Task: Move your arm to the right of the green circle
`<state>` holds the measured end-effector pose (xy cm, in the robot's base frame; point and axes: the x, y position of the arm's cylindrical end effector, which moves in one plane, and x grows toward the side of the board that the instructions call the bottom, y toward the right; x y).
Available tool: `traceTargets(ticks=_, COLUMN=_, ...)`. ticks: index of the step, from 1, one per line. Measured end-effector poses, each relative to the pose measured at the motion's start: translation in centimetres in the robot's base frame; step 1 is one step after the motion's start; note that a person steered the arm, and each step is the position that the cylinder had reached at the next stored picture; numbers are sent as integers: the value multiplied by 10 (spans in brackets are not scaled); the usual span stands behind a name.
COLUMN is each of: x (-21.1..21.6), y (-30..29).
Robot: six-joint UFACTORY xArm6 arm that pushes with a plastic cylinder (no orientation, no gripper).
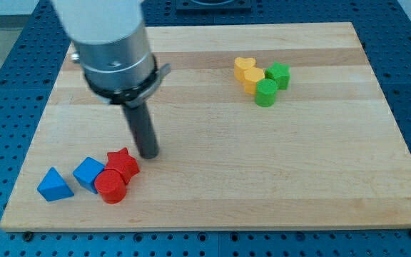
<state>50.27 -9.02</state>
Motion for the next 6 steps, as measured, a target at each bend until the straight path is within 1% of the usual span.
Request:
traceTargets(ticks=1, x=-22, y=67)
traceTargets(ticks=3, x=-69, y=223)
traceTargets(ticks=4, x=-98, y=268)
traceTargets(ticks=5, x=-114, y=261)
traceTargets(ticks=6, x=-114, y=229)
